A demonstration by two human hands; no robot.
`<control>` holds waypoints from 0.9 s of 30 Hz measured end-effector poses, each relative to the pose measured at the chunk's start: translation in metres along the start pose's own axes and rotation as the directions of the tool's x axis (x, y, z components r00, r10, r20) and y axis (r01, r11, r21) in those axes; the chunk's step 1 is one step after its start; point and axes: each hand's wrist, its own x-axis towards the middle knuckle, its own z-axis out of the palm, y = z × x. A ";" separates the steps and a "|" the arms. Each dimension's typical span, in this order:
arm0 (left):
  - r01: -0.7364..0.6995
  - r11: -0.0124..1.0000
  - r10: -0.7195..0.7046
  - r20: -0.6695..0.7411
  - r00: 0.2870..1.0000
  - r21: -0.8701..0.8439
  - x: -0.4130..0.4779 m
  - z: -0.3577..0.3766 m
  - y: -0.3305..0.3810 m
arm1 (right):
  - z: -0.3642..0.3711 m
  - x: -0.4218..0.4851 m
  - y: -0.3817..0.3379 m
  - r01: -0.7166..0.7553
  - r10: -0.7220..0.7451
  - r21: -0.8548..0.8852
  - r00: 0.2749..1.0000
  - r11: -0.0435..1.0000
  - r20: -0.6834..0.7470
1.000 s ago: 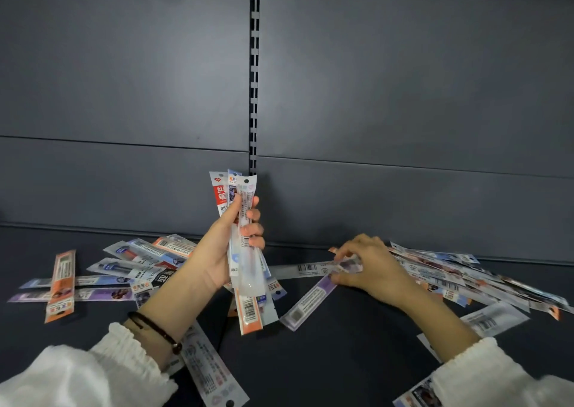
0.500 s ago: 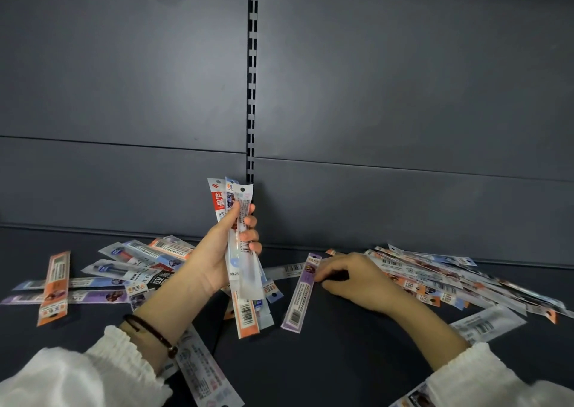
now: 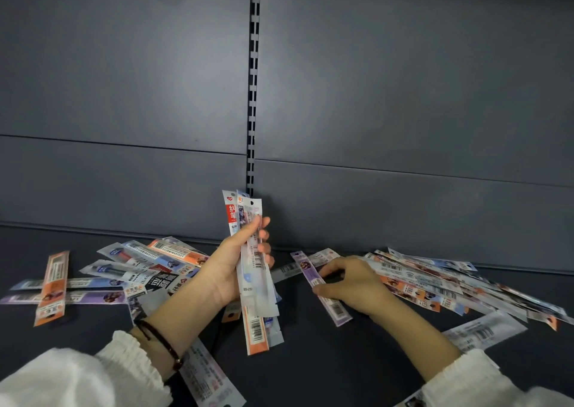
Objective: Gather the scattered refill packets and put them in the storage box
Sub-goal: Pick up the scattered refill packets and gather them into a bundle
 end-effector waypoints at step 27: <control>-0.187 0.982 0.180 -0.147 0.973 -0.036 0.009 -0.005 0.016 | 0.012 0.000 -0.007 0.215 -0.200 -0.182 0.975 0.959 0.098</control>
